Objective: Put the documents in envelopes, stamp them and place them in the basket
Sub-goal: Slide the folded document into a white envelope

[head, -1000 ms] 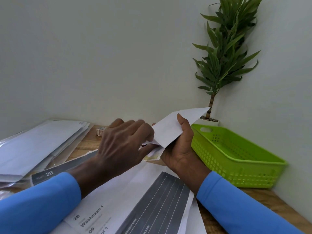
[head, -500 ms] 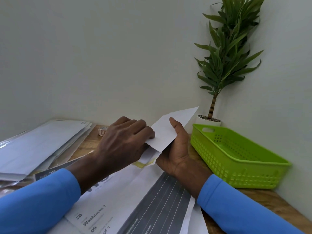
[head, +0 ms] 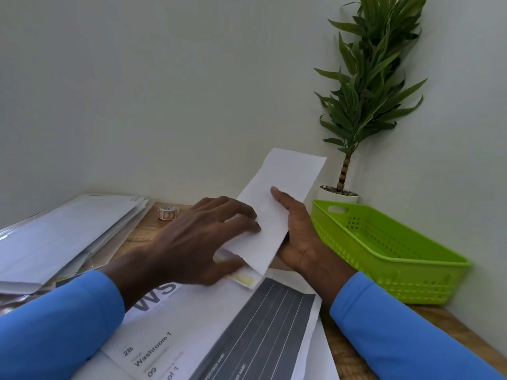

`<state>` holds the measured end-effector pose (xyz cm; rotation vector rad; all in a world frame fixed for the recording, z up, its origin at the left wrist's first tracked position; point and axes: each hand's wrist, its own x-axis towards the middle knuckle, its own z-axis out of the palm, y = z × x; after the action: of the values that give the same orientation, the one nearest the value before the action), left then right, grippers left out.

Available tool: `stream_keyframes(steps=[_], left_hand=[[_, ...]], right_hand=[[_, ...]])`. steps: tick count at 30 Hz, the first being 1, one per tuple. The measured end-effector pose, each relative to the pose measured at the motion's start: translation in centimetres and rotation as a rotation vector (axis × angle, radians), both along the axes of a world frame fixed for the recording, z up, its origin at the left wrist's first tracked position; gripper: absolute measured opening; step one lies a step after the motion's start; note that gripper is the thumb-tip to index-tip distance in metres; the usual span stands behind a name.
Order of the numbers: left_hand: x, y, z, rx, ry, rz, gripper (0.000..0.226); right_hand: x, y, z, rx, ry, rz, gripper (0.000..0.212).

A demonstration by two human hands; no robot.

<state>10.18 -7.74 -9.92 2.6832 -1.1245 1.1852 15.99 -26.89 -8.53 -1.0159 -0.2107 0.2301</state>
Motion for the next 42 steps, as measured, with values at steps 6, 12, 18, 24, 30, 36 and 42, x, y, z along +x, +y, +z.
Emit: stream_keyframes(steps=[6,12,18,24,30,36,42], left_hand=[[0.3,-1.0,-0.1,-0.9,0.333,-0.056,0.064],[0.1,0.3,1.6,-1.488,0.944,-0.032,0.042],[0.2,0.6,0.7,-1.523,1.084,-0.039,0.027],[0.5,0.3,0.1,-1.555,0.974,0.034,0.037],[0.7,0.7,0.3,-1.625,1.052,-0.091,0.036],[0.5,0.1,-0.3,-1.232,1.204,-0.011,0.028],[1.2,0.5,-0.5,-1.502,0.987,-0.029,0.033]], right_hand=[[0.8,-0.8,-0.6,-0.245,-0.023,0.039,0.044],[-0.5,0.3,-1.2,-0.401,-0.164,0.251,0.042],[-0.6,0.7,-1.2,-0.343,-0.092,0.219,0.047],[-0.3,0.5,-1.6,-0.371,-0.077,0.209,0.044],[0.3,0.9,-1.6,-0.308,-0.112,0.052,0.039],[2.5,-0.5,-1.2,-0.114,-0.105,-0.42,0.03],[1.9,-0.4,-1.2,-0.119,-0.163,-0.188,0.034]])
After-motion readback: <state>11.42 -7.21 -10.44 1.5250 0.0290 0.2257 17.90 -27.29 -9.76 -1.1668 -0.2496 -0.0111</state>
